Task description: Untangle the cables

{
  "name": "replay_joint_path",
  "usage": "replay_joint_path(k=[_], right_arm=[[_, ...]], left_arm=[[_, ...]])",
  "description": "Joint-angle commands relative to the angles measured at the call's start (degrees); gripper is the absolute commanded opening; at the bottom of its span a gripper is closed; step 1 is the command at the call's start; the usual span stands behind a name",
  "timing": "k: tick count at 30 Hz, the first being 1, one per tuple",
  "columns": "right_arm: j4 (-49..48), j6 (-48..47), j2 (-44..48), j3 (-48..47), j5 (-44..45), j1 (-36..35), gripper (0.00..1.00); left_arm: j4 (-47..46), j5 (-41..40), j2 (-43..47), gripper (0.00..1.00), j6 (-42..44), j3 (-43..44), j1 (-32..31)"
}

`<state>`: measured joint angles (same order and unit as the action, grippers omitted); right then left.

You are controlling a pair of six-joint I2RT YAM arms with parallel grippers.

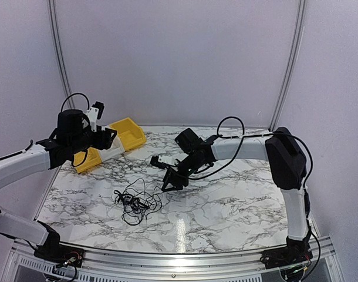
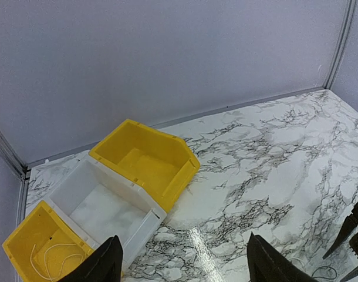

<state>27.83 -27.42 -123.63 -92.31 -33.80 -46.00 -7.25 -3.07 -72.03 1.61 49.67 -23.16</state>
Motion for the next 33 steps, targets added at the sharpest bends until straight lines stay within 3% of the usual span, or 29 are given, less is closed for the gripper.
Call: replay_joint_path(k=[1, 6, 12, 18, 20, 26, 33], right_arm=[[1.52, -0.25, -2.71, -2.09, -0.68, -0.87, 0.51], [1.03, 0.94, -4.08, -3.15, 1.02, -1.39, 0.46], [-0.42, 0.82, -1.89, -2.35, 1.62, -1.45, 0.0], [-3.65, 0.72, 6.5, 1.9, 0.89, -1.44, 0.0], [-4.12, 1.05, 9.14, 2.8, 0.63, -1.46, 0.0], [-7.29, 2.13, 12.61, 6.28, -1.07, -1.47, 0.0], [-8.05, 2.9, 12.64, 7.15, -2.32, -1.46, 0.0]], left_arm=[[-0.2, 2.32, -1.2, 0.74, 1.72, 0.77, -0.92], [0.13, 2.78, -2.05, 0.72, 2.98, 0.75, -2.59], [-0.45, 7.78, -3.43, 0.72, 4.42, -0.17, -5.73], [-4.62, 11.46, -6.8, 0.74, 1.96, -1.96, -15.79], [-8.87, 10.34, -7.57, 0.74, -4.04, -3.46, -18.4], [-24.14, 8.63, -6.2, 0.74, -13.54, -14.36, -21.98], [-37.15, 6.77, -10.25, 0.69, -18.94, -18.99, -23.13]])
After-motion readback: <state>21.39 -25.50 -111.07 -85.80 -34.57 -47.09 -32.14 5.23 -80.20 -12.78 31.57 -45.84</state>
